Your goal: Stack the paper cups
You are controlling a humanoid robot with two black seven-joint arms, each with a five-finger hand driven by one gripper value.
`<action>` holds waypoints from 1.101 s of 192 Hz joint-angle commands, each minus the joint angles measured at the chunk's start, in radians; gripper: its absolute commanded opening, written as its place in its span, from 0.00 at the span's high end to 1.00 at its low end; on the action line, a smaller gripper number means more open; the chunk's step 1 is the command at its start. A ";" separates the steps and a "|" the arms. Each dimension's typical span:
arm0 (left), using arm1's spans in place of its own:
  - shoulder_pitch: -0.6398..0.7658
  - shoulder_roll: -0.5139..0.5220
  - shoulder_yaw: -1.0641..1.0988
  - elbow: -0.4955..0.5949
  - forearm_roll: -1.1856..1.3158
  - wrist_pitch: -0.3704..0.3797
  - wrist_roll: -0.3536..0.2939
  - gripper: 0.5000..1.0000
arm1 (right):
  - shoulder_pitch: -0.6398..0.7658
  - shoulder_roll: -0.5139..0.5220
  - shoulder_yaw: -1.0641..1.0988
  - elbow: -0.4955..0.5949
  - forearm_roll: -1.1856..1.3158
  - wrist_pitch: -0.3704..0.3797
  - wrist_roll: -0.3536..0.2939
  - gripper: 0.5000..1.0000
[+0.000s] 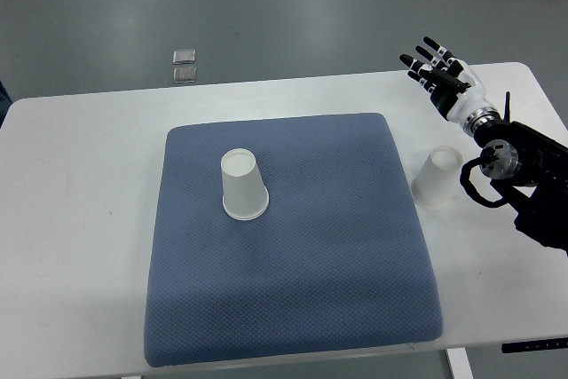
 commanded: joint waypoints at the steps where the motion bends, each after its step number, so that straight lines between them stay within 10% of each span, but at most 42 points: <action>1: 0.000 0.000 -0.001 0.000 0.000 0.000 -0.001 0.00 | 0.001 -0.001 0.000 0.000 0.000 0.003 0.000 0.17; 211: 0.000 0.000 -0.001 0.014 -0.005 0.002 -0.003 0.00 | -0.005 -0.009 0.041 -0.012 0.002 0.017 0.037 0.17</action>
